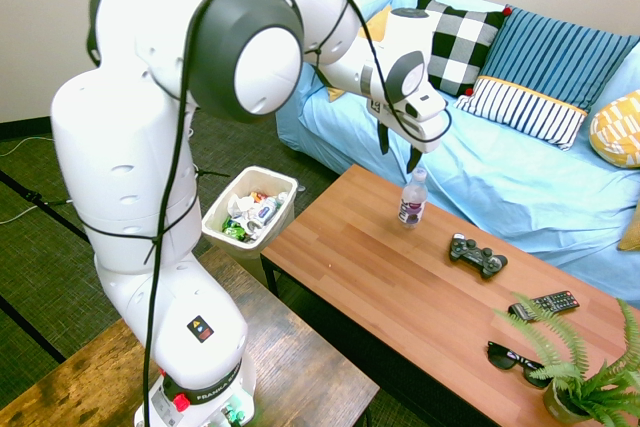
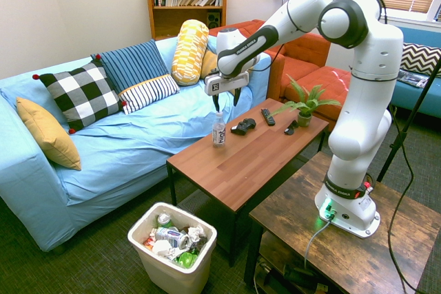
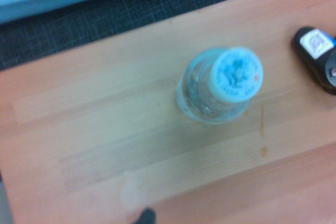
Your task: Throw the bottle in the trash bin
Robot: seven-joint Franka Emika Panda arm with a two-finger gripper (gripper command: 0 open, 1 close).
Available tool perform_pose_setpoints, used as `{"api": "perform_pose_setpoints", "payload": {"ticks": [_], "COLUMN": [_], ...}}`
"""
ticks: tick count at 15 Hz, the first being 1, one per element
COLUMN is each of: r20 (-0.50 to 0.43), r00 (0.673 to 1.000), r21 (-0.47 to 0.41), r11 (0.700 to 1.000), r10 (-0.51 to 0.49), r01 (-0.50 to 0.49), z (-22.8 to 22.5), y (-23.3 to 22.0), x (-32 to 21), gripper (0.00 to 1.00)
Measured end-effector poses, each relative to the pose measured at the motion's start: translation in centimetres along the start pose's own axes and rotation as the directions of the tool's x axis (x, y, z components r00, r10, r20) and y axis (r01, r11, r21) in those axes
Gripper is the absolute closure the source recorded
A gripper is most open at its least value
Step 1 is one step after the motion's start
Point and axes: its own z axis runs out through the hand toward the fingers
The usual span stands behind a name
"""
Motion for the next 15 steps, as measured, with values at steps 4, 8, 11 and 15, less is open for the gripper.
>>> {"api": "perform_pose_setpoints", "payload": {"ticks": [4,8,11,15], "r20": [0.022,0.038,0.046,0.058], "r00": [0.999,0.997,0.995,0.994], "r21": [-0.047,-0.082,-0.092,-0.102], "r11": [0.998,0.994,0.992,0.991], "r10": [0.046,0.072,0.09,0.096], "r01": [-0.045,-0.069,-0.085,-0.09], "z": [4.5,8.7,9.7,10.1], "y": [-3.5,-5.7,-5.9,-5.8], "x": [3.2,4.7,5.6,5.8], "gripper": [0.0,0.0,1.0,1.0]}}
